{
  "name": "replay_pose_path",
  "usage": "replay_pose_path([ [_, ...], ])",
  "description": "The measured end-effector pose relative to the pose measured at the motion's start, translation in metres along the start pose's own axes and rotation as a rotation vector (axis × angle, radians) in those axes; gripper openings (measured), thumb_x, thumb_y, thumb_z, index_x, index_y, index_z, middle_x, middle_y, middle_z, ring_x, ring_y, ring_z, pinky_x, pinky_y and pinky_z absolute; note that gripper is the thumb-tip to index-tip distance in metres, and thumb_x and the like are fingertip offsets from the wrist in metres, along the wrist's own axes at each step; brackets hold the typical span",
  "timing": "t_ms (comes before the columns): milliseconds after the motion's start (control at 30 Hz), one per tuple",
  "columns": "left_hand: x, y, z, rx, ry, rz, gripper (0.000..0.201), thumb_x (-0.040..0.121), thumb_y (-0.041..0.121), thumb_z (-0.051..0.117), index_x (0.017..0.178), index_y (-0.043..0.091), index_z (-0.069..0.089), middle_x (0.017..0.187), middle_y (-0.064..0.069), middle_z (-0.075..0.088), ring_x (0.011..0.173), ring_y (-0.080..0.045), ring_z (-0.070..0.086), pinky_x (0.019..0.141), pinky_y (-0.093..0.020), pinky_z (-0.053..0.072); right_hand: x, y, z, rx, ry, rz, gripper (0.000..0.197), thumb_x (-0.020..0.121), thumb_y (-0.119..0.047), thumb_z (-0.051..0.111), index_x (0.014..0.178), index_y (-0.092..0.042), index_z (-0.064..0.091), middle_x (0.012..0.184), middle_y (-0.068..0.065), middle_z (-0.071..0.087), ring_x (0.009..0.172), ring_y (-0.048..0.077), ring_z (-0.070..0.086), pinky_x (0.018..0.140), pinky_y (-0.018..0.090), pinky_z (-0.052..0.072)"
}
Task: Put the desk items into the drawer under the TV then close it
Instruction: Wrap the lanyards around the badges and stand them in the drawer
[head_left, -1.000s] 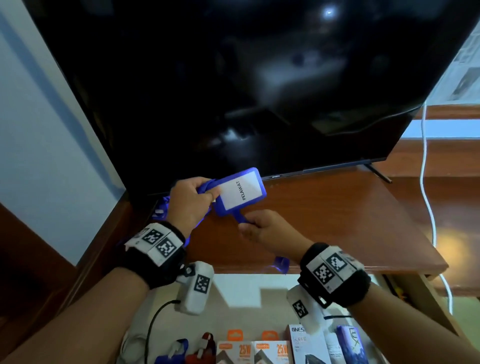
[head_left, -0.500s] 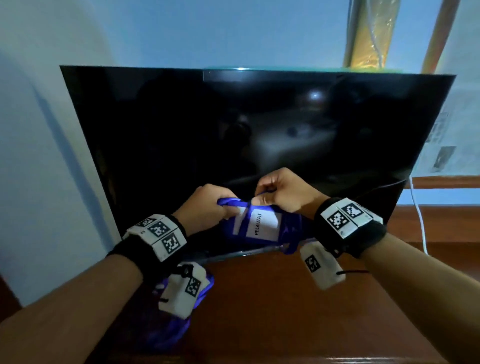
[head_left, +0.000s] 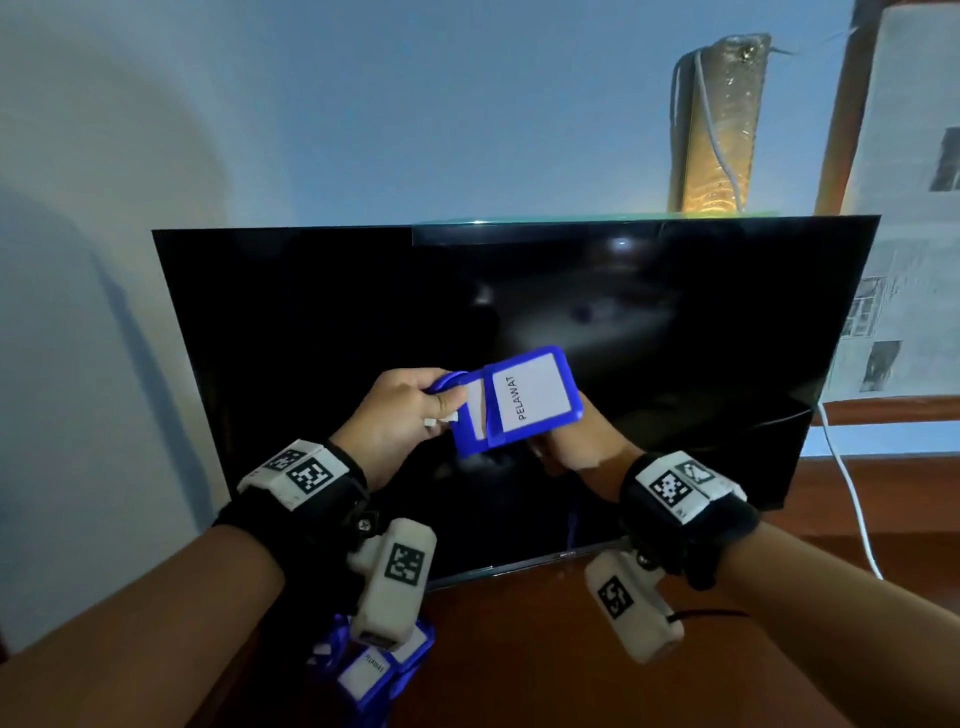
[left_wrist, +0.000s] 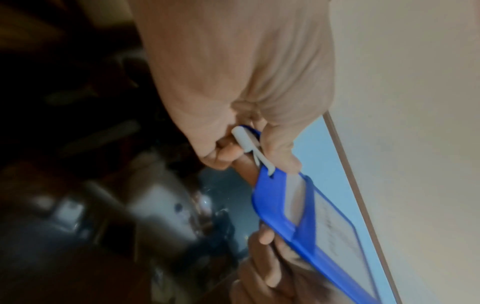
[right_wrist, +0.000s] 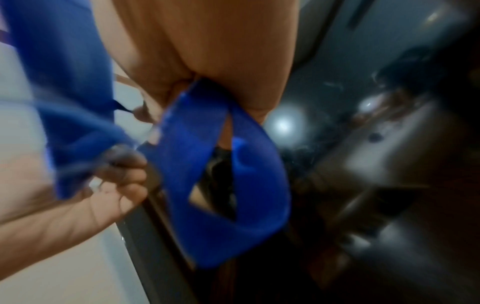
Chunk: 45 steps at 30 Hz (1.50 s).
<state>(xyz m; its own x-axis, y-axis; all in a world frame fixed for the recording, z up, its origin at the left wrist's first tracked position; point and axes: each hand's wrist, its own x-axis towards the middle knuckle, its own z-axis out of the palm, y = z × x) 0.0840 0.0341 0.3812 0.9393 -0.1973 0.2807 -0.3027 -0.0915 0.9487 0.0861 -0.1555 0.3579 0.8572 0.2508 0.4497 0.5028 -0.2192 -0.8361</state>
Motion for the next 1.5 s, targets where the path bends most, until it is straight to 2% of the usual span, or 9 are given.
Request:
replay_pose_path([
  [233, 0.004, -0.025, 0.015, -0.065, 0.329, 0.005, 0.014, 0.091, 0.005, 0.057, 0.099, 0.004, 0.069, 0.096, -0.018, 0.072, 0.093, -0.034, 0.069, 0.093, -0.051, 0.051, -0.014, 0.025, 0.032, -0.152, -0.094, 0.112, 0.034, 0.097, -0.014, 0.048, 0.063, -0.015, 0.055, 0.044, -0.009, 0.041, 0.035, 0.003, 0.034, 0.041, 0.011, 0.028],
  [333, -0.001, -0.045, 0.013, 0.255, 0.394, 0.101, 0.008, 0.084, 0.011, 0.064, 0.089, 0.011, 0.07, 0.085, -0.004, 0.072, 0.085, -0.024, 0.069, 0.084, -0.039, 0.055, -0.025, 0.021, 0.031, -0.444, -0.268, 0.089, 0.026, 0.096, -0.02, 0.05, 0.076, -0.014, 0.064, 0.067, -0.01, 0.054, 0.057, 0.001, 0.047, 0.054, 0.01, 0.035],
  [433, -0.019, -0.064, 0.017, 0.635, 0.356, 0.15, 0.013, 0.083, 0.016, 0.067, 0.096, 0.015, 0.07, 0.082, 0.007, 0.063, 0.08, -0.011, 0.06, 0.073, -0.021, 0.045, -0.036, 0.015, 0.024, -0.585, -0.432, 0.076, 0.023, 0.096, -0.024, 0.049, 0.081, -0.016, 0.065, 0.075, -0.011, 0.055, 0.067, 0.002, 0.05, 0.059, 0.011, 0.038],
  [567, -0.044, -0.087, 0.025, 0.716, 0.147, 0.129, 0.008, 0.084, 0.019, 0.068, 0.087, 0.026, 0.066, 0.079, 0.014, 0.062, 0.074, 0.0, 0.058, 0.061, -0.009, 0.043, -0.043, 0.021, 0.015, -0.67, -0.452, -0.023, 0.021, 0.093, -0.023, 0.055, 0.073, -0.023, 0.061, 0.07, -0.013, 0.055, 0.065, -0.002, 0.053, 0.064, 0.015, 0.041],
  [733, -0.073, -0.108, 0.031, 0.585, -0.151, -0.02, 0.021, 0.088, 0.012, 0.064, 0.082, 0.032, 0.064, 0.085, 0.01, 0.066, 0.079, 0.0, 0.064, 0.068, -0.022, 0.055, -0.057, 0.046, 0.01, -0.454, -0.441, 0.103, 0.019, 0.089, -0.019, 0.063, 0.07, -0.023, 0.065, 0.073, -0.004, 0.066, 0.066, 0.0, 0.059, 0.061, 0.018, 0.049],
  [1067, -0.107, -0.143, 0.01, 0.446, -0.271, -0.128, 0.024, 0.086, 0.008, 0.065, 0.078, 0.03, 0.061, 0.081, 0.011, 0.064, 0.079, -0.004, 0.062, 0.068, -0.018, 0.047, -0.097, 0.095, 0.054, -0.045, -0.347, 0.316, 0.015, 0.09, -0.011, 0.06, 0.075, -0.012, 0.062, 0.064, -0.001, 0.062, 0.051, 0.002, 0.057, 0.05, 0.015, 0.045],
  [1233, -0.144, -0.174, -0.003, 0.018, -0.089, -0.227, 0.002, 0.088, 0.004, 0.06, 0.089, 0.004, 0.062, 0.085, -0.012, 0.064, 0.082, -0.02, 0.059, 0.076, -0.03, 0.05, -0.113, 0.105, 0.095, 0.276, -0.343, 0.432, 0.016, 0.089, -0.002, 0.055, 0.074, -0.006, 0.057, 0.059, -0.003, 0.059, 0.05, 0.005, 0.055, 0.051, 0.017, 0.046],
  [1367, -0.181, -0.191, -0.003, -0.443, 0.152, -0.344, 0.019, 0.076, 0.007, 0.06, 0.094, 0.002, 0.064, 0.089, -0.012, 0.071, 0.083, -0.023, 0.067, 0.071, -0.029, 0.056, -0.124, 0.109, 0.135, 0.686, -0.34, 0.628, 0.016, 0.085, 0.005, 0.05, 0.071, -0.002, 0.05, 0.059, 0.003, 0.06, 0.048, 0.012, 0.058, 0.046, 0.021, 0.048],
  [1500, -0.209, -0.209, -0.013, -0.58, 0.316, -0.396, 0.026, 0.074, 0.007, 0.06, 0.098, -0.003, 0.062, 0.101, -0.014, 0.072, 0.086, -0.025, 0.069, 0.068, -0.035, 0.058, -0.127, 0.118, 0.17, 0.835, -0.42, 0.83, 0.017, 0.085, 0.002, 0.049, 0.07, -0.003, 0.057, 0.074, 0.013, 0.06, 0.055, 0.022, 0.061, 0.05, 0.028, 0.053],
])
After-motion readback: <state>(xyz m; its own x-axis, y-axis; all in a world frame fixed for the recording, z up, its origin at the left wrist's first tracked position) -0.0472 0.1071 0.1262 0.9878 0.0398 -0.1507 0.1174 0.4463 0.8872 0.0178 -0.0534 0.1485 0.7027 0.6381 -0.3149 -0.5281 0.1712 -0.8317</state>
